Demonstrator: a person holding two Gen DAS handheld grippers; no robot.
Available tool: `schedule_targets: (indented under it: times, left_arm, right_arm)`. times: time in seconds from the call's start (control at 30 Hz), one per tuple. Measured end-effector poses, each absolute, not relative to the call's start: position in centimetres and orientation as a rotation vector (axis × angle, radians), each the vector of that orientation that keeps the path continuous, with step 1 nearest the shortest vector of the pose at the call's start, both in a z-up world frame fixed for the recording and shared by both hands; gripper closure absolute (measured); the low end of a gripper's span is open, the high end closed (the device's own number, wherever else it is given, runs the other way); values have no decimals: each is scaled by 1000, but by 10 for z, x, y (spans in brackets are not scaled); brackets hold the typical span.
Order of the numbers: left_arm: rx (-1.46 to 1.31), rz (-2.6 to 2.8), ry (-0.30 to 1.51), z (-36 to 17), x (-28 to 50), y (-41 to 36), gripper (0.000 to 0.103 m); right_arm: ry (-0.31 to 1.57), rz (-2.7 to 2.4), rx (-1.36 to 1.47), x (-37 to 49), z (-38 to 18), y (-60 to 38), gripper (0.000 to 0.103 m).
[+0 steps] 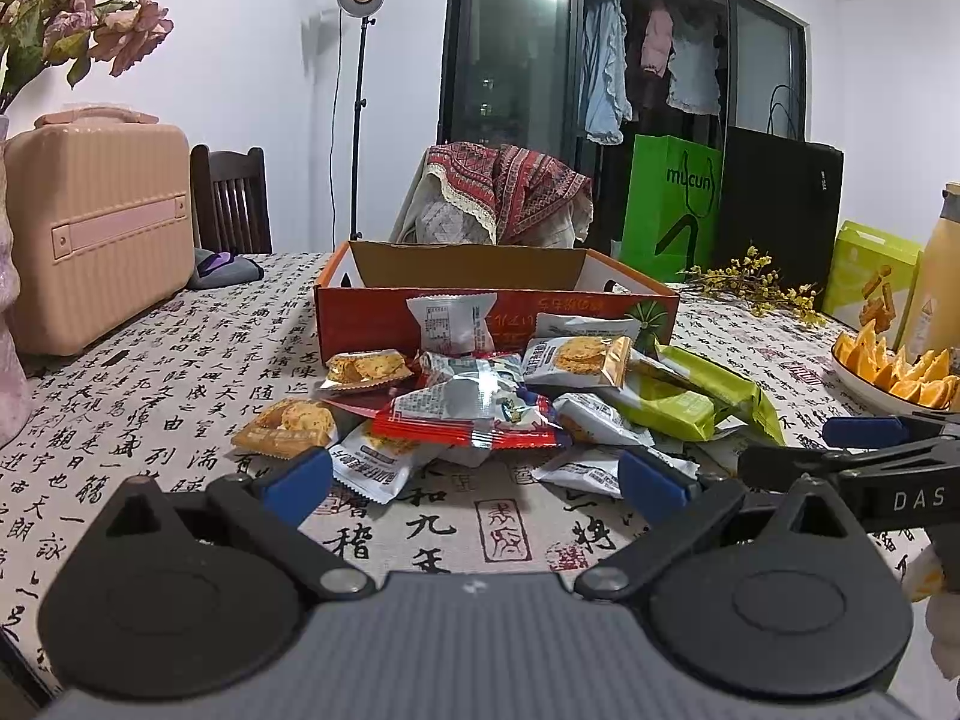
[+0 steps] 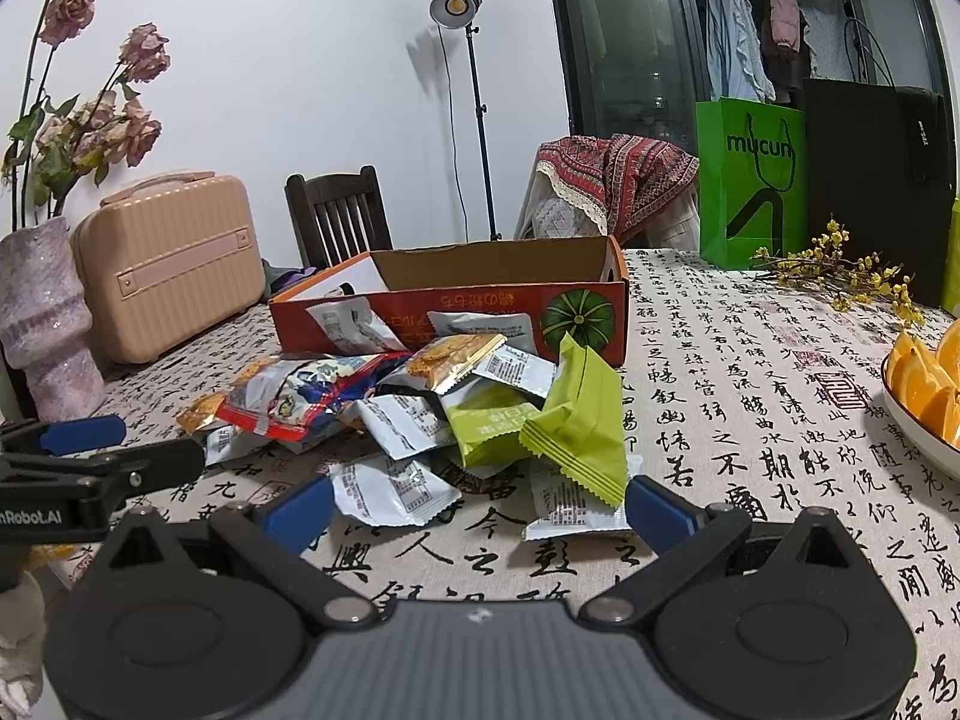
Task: Organize snacks
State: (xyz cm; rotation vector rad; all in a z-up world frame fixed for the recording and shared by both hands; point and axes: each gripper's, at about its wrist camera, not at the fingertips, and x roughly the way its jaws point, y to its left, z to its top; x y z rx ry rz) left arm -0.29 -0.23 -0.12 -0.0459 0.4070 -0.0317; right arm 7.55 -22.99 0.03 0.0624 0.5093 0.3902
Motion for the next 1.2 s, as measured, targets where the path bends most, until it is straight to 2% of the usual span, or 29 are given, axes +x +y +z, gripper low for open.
schedule_targets:
  times: [1.2]
  left_arm:
    - [-51,-37,408,-3,-3,-5,0]
  right_arm:
    - [521,388,69,77,-4,-231,0]
